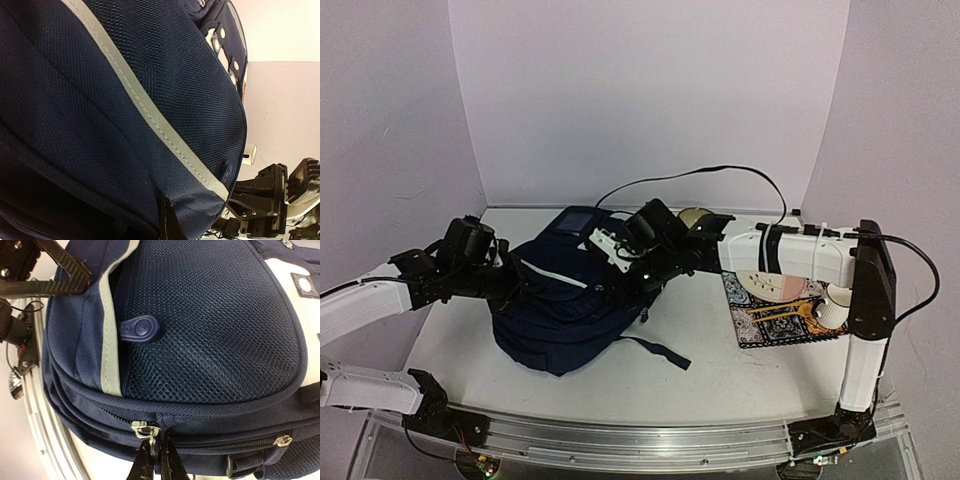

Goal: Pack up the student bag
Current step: Rotate the student bag at the center of the board.

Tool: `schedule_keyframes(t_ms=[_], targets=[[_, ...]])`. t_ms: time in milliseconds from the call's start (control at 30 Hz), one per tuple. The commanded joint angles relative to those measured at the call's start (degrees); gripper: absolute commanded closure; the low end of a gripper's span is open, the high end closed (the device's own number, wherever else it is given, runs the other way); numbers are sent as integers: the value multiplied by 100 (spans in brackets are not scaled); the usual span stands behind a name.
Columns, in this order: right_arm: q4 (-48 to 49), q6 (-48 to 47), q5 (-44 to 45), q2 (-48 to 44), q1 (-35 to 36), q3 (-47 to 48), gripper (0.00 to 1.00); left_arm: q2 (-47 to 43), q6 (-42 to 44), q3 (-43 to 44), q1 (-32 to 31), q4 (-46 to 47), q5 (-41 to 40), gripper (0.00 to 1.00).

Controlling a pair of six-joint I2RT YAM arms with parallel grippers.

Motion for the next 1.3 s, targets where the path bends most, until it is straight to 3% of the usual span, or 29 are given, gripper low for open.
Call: schedule_keyframes(t_ms=[0,133,300,500,633,700,900,1100,1267], targets=[[-547,330,497,-103,-766,61,89,70,638,318,81,-514,-111,90],[-322,388,312,-415,-767,-154,61,261,642,535,81,-28,-271,76],[-318,425,875,-866,-803,-462,41,366,944,900,216,65,-512,48],[-318,689,2065,-1796,-1171,-1073,20,143,1715,1063,1515,-9,-20,21],[-324,918,3100,-2643,-1485,-1479,9,191,2433,1606,1986,-525,-392,2],[-327,1062,3735,-3133,-1602,-1701,3,195,2768,1900,2134,-790,-740,0],[-331,1184,5559,-4760,-1677,-2175,2,-406,3519,2541,2188,-978,-2541,0],[-345,1167,6273,-6269,-1678,-2584,2,-1176,4244,2704,2184,-698,-3608,0],[-346,1167,6336,-6707,-1677,-2763,2,-1874,4511,2357,2182,-269,-3995,1]])
